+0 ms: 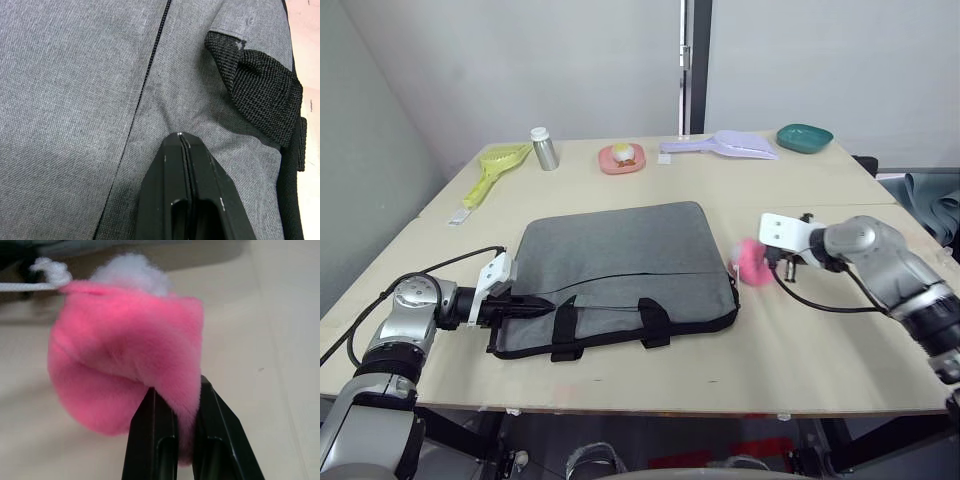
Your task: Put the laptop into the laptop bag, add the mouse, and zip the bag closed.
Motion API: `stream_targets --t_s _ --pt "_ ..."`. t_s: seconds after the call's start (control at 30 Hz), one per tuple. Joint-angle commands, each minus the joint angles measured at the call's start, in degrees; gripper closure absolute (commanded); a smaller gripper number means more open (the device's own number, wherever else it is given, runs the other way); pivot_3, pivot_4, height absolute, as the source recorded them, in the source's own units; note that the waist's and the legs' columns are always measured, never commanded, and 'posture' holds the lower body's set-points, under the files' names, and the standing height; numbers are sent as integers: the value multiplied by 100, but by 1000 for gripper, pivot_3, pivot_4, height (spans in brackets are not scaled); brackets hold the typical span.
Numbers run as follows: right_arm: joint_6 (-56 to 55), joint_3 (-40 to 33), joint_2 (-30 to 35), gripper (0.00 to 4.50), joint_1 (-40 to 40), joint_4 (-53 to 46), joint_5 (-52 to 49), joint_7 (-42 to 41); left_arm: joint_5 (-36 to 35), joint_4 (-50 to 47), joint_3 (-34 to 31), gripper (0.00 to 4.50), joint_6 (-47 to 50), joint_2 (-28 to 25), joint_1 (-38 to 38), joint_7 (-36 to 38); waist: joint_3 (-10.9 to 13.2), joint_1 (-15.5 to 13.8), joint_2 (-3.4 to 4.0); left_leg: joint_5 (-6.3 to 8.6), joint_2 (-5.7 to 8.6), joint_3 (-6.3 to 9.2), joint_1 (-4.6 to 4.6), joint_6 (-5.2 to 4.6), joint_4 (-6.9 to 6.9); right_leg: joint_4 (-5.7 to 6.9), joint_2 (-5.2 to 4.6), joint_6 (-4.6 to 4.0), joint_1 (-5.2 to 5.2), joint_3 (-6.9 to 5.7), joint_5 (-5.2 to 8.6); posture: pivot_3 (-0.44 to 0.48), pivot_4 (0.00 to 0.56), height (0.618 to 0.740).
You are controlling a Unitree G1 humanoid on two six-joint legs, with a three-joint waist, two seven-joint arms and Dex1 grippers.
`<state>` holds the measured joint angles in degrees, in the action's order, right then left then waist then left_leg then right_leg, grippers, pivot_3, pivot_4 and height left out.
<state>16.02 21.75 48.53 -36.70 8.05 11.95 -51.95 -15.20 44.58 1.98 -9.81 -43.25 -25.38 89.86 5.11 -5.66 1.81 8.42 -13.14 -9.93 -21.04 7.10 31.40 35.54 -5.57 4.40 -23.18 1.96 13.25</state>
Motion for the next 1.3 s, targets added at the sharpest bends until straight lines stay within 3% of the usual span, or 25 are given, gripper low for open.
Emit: stream_targets --t_s 0.03,0.37,0.53,0.6,0.77,1.07,1.3 --pt "-147 59 -339 4465 -337 118 515 488 647 329 627 4500 81 246 613 71 -2 7 3 0 1 -1 -1 0 0 -2 -1 -1 0 1 0 0 150 740" --pt "-15 -96 -951 4465 -366 129 1033 975 666 410 619 4500 -8 265 741 172 -18 21 29 1 4 -9 2 0 -24 -19 -2 -14 -1 2 -8 0 150 740" --pt "409 -407 -1077 4465 -276 -86 619 716 711 552 639 4500 -86 338 707 139 -20 16 31 1 4 -10 2 -1 -29 -25 -3 2 -2 5 1 0 150 740" --pt "937 -895 -1293 4465 -409 -21 107 672 735 652 645 4500 -136 382 674 112 -22 18 35 1 4 -12 2 -1 -31 -26 -2 1 -3 5 1 0 150 740" --pt "961 -1248 -950 4465 -463 368 -155 497 760 785 616 4500 -234 405 661 110 -29 -12 49 1 10 -17 2 -2 -34 -31 -12 1 -1 6 0 0 150 740" --pt "228 -1044 -710 4465 -821 1322 193 861 786 962 584 4500 -405 370 702 105 -37 16 62 1 15 -21 5 -2 -57 -37 -13 15 -8 6 9 0 150 740" --pt "-114 -458 -1523 4465 -1193 1480 551 1075 820 1106 602 4500 -539 410 701 99 -48 69 79 1 21 -26 8 -2 -72 -34 -13 23 -22 15 14 0 150 740"
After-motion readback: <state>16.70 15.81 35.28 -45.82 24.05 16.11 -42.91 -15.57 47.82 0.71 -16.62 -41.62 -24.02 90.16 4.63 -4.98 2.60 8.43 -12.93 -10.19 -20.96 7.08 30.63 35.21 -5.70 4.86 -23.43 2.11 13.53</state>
